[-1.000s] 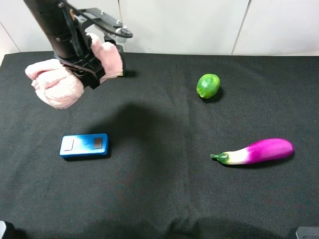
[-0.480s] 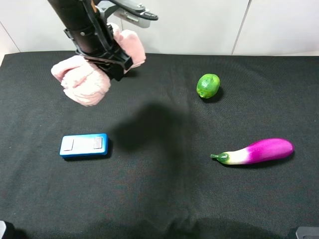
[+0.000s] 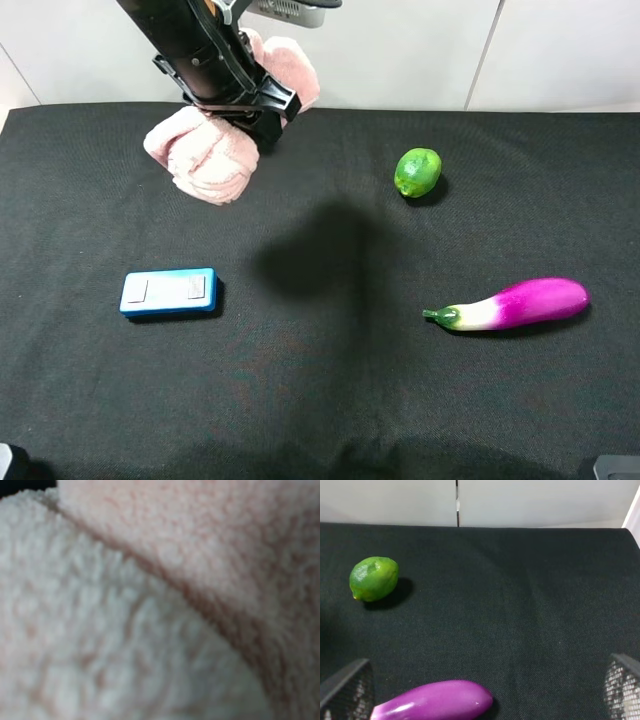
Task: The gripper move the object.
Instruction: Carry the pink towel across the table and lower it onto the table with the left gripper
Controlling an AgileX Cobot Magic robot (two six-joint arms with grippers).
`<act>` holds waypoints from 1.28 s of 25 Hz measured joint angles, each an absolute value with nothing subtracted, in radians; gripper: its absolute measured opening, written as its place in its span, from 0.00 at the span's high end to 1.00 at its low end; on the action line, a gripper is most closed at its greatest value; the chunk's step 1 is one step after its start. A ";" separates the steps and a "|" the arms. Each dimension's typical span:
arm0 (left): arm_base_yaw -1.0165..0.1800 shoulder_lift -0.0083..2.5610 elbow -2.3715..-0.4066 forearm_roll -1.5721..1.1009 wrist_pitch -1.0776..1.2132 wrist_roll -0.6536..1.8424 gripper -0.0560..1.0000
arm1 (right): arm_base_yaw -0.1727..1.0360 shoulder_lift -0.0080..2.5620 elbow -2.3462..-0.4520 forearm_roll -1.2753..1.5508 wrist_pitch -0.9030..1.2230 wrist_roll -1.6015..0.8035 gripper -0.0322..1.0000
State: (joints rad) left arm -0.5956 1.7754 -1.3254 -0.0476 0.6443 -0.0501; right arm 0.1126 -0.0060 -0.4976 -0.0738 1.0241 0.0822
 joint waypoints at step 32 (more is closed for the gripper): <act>-0.689 1.979 -1.475 -0.072 0.574 -0.060 0.40 | 0.113 -0.006 -0.498 -0.074 1.024 0.082 0.30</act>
State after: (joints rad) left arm -0.6893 1.9794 -1.4745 -0.0718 0.5735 -0.0603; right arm 0.1126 -0.0060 -0.4976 -0.0738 1.0241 0.0822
